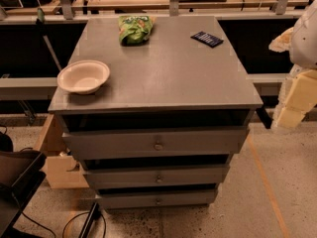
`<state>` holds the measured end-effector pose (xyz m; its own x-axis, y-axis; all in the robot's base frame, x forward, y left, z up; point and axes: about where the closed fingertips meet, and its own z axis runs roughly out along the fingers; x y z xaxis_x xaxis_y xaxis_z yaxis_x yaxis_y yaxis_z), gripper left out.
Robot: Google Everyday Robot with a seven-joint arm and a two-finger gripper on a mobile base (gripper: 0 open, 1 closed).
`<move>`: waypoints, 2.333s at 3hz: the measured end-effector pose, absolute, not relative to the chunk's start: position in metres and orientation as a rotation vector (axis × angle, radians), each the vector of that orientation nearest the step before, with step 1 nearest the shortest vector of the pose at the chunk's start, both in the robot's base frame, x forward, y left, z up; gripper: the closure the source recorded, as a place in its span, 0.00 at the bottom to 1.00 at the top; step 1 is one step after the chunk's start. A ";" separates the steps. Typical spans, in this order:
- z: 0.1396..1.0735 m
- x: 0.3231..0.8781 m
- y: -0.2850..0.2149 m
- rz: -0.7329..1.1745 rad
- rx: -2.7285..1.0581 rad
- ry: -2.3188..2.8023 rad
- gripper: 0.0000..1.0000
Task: Move rxbar blueberry near paper bowl
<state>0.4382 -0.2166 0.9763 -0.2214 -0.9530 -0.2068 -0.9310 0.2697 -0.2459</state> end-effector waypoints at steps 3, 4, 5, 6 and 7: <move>0.985 0.536 -0.212 0.073 -1.414 2.091 0.00; 0.978 0.592 -0.207 0.234 -1.173 2.019 0.00; 0.979 0.658 -0.202 0.324 -0.936 1.930 0.00; 0.991 0.695 -0.203 0.271 -0.865 1.888 0.00; 0.993 0.698 -0.202 0.262 -0.861 1.882 0.00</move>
Offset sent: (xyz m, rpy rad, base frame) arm 0.0963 0.0089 0.0039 0.2641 -0.1434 -0.0430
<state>0.6984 -0.2021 0.9927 -0.2386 -0.4462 -0.8626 -0.6651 0.7223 -0.1896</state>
